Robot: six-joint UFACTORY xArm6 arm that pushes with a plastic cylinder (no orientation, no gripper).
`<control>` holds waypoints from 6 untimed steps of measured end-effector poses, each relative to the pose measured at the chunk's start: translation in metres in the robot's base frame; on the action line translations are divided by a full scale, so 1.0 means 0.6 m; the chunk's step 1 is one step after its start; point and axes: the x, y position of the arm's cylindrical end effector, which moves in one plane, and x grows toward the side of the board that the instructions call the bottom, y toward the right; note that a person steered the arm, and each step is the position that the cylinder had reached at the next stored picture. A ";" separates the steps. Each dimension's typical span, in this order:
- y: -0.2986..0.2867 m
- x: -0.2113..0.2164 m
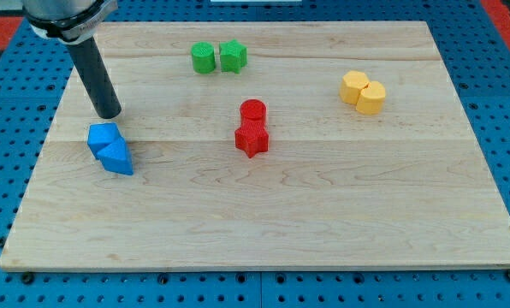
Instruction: Move the yellow hexagon towards the center top
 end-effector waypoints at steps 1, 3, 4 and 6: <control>0.002 -0.001; 0.302 -0.019; 0.513 -0.028; 0.585 0.032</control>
